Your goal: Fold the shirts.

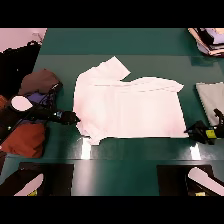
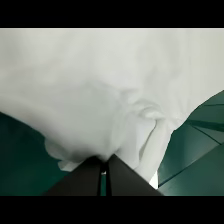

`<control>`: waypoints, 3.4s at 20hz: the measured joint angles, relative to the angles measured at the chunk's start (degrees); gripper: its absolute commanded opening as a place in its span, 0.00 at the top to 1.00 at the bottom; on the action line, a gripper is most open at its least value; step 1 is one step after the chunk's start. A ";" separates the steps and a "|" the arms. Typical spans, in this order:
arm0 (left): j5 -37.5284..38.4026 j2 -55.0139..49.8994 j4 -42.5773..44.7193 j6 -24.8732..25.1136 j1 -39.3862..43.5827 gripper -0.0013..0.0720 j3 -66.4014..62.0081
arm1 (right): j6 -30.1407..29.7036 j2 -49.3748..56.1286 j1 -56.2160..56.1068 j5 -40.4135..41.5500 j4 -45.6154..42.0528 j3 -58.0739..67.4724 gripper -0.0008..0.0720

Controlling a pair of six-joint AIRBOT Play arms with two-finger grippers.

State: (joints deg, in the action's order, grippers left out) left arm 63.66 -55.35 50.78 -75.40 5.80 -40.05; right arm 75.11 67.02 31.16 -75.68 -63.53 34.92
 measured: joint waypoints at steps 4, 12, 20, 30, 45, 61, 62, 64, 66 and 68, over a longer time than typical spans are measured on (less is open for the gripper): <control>0.00 0.02 0.17 -0.72 0.00 0.95 -0.11 | -0.76 2.29 -5.64 3.96 2.38 -0.74 0.96; 7.50 0.26 9.90 -4.76 0.02 0.95 -20.02 | -1.84 -7.43 -15.82 3.52 1.86 15.30 0.97; 13.97 0.33 14.58 -6.29 0.02 0.95 -69.70 | -1.86 -19.19 -20.13 4.52 0.94 51.89 0.96; 5.57 0.37 15.58 -9.42 0.02 0.95 -87.91 | 3.26 -14.84 -20.52 -4.68 -10.51 81.85 0.97; -1.33 -39.50 19.26 -7.23 0.02 0.95 -62.20 | 5.81 24.39 -21.81 -4.81 -10.73 63.45 0.97; 2.97 -46.49 25.40 -0.96 0.02 0.95 -57.27 | 3.85 20.37 -25.99 8.15 -13.33 43.82 0.96; 2.29 -46.47 25.77 -0.98 0.02 0.88 -56.35 | 3.85 19.54 -26.43 9.18 -13.46 41.38 0.96; 1.33 -46.47 26.84 -1.68 0.02 0.24 -55.19 | 3.91 18.45 -26.99 10.56 -13.27 37.92 0.65; 0.98 -46.47 27.28 -3.15 -0.11 0.23 -54.62 | 4.04 17.84 -27.26 11.34 -11.78 35.85 0.51; 2.82 -46.29 28.06 -4.22 -0.04 0.23 -54.71 | 4.20 16.87 -27.43 11.50 -10.27 35.06 0.51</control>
State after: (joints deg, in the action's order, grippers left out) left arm 66.48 -101.65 78.85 -79.61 5.76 -94.76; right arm 79.31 83.90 3.73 -64.18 -73.80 69.97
